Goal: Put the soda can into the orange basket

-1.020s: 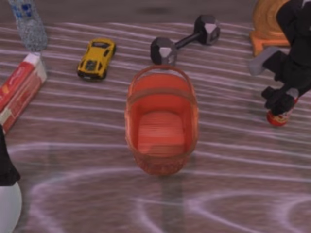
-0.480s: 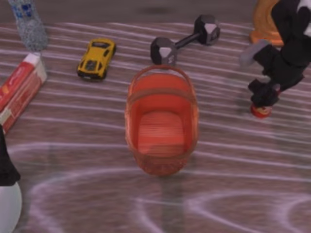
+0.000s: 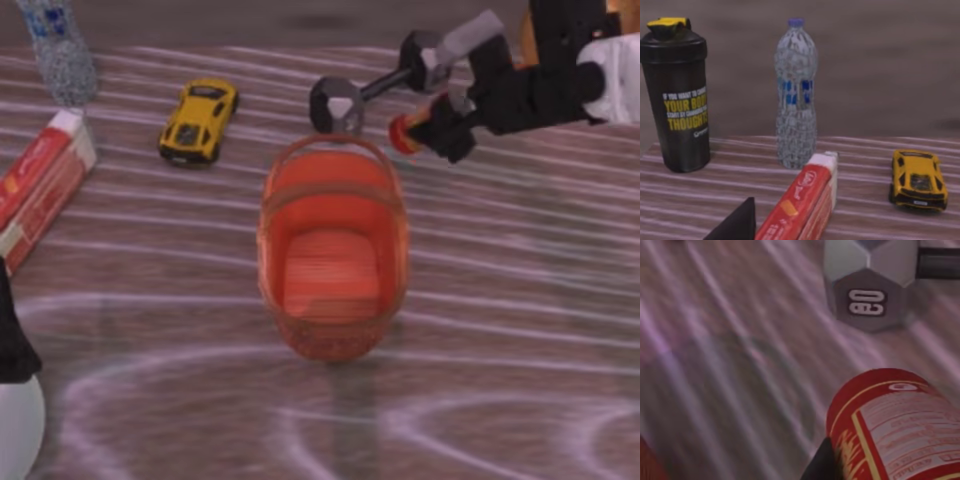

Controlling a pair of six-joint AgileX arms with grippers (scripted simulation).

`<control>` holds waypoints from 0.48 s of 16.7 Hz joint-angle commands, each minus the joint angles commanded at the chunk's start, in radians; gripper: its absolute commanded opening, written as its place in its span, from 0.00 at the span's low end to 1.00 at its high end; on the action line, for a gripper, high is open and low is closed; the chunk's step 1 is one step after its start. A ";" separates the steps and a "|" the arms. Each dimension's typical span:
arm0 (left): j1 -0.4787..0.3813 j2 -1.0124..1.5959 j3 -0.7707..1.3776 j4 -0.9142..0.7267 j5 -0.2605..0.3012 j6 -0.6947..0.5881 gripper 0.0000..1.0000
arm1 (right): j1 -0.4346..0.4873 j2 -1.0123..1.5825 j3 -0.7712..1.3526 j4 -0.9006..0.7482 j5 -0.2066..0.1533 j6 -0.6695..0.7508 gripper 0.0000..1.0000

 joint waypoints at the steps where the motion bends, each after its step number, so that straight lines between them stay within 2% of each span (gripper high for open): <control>1: 0.000 0.000 0.000 0.000 0.000 0.000 1.00 | 0.009 -0.006 -0.025 0.106 -0.061 0.038 0.00; 5: 0.000 0.000 0.000 0.000 0.000 0.000 1.00 | 0.046 -0.043 -0.123 0.509 -0.298 0.182 0.00; 8: 0.000 0.000 0.000 0.000 0.000 0.000 1.00 | 0.068 -0.081 -0.182 0.750 -0.447 0.267 0.00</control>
